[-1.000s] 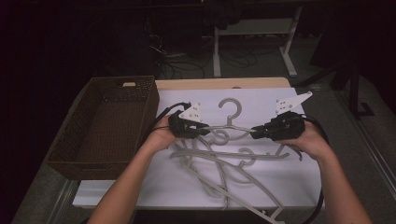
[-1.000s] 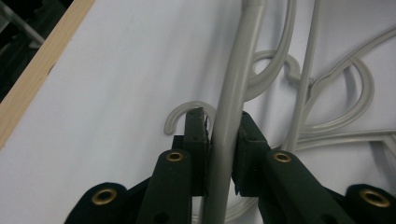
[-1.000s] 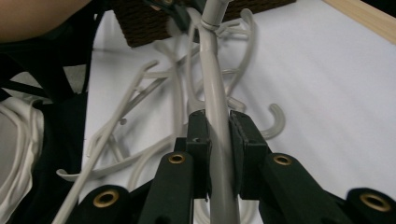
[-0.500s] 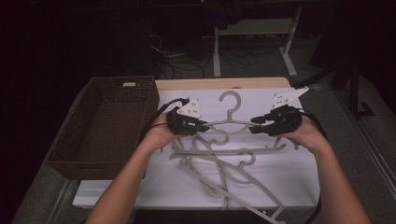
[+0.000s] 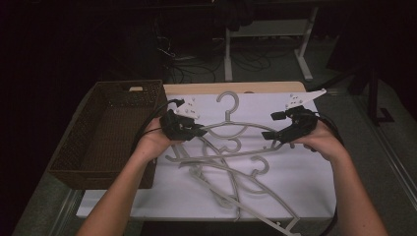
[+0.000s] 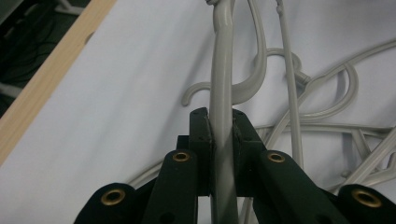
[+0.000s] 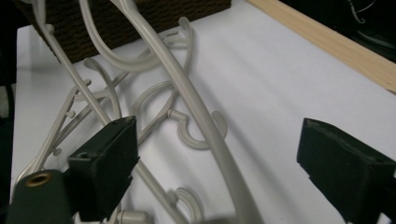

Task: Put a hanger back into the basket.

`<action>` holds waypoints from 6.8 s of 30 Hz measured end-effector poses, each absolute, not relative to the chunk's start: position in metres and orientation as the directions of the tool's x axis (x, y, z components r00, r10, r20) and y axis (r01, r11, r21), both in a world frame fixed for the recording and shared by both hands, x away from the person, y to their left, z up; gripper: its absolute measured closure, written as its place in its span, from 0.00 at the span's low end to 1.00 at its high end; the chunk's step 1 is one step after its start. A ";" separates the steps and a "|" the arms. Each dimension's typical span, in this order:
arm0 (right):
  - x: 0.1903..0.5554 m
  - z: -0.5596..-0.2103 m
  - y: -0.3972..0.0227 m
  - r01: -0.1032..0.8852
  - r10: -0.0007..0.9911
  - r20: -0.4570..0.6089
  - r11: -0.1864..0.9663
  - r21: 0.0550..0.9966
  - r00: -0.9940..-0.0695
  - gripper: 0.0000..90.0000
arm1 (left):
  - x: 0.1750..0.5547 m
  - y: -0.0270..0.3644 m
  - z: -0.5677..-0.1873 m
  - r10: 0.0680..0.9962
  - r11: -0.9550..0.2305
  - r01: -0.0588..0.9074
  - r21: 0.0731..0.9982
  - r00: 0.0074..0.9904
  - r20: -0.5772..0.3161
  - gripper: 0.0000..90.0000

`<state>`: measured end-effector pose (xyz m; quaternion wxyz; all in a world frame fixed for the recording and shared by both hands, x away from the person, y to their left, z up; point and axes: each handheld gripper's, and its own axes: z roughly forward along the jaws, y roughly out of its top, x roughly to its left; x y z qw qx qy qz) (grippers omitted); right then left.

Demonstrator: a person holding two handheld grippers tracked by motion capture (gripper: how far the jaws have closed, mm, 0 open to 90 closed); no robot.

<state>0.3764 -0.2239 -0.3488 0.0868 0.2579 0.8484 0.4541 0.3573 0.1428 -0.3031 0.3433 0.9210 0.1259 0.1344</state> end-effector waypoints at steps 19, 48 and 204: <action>0.364 -0.368 -0.234 0.430 0.636 0.106 0.380 0.819 -0.764 0.02 | 0.362 0.210 -0.255 0.489 -0.679 0.246 0.692 0.854 0.176 0.91; 0.352 -0.415 -0.227 0.509 0.705 0.108 0.389 0.768 -0.701 0.02 | 0.360 0.381 -0.225 0.775 -0.495 0.404 0.769 0.606 0.180 0.91; 0.291 -0.435 -0.208 0.556 0.661 0.165 0.440 0.705 -0.732 0.22 | 0.350 0.082 -0.430 0.173 -0.845 0.172 0.507 0.984 -0.045 0.77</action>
